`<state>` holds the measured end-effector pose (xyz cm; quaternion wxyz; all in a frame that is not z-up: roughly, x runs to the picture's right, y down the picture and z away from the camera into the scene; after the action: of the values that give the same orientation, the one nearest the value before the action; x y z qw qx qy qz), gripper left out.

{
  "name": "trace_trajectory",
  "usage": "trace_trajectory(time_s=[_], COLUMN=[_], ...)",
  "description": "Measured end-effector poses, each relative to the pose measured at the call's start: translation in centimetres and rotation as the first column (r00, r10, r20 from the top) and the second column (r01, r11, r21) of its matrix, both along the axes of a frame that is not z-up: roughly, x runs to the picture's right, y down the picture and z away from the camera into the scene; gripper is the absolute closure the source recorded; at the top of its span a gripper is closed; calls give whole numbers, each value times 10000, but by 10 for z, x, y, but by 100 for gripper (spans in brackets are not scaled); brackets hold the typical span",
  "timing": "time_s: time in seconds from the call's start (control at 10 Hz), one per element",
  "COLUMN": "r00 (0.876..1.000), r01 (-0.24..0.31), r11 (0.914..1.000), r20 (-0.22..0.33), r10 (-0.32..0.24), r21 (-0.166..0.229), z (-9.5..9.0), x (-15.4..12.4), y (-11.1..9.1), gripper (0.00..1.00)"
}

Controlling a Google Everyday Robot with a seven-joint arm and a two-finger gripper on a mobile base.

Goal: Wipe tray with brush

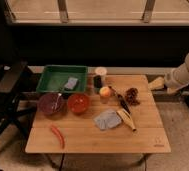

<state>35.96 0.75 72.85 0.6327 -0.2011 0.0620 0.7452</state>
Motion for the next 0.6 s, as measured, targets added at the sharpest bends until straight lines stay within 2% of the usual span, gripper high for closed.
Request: trace_trajectory(time_s=[0.4, 0.6], r00=[10000, 9982], r01=[22, 581], r11=[10000, 9979], r20=[-5, 96], r10=[-22, -584], r21=[22, 293], z=[0, 1], x=[0, -6], y=[0, 1], gripper=[26, 26])
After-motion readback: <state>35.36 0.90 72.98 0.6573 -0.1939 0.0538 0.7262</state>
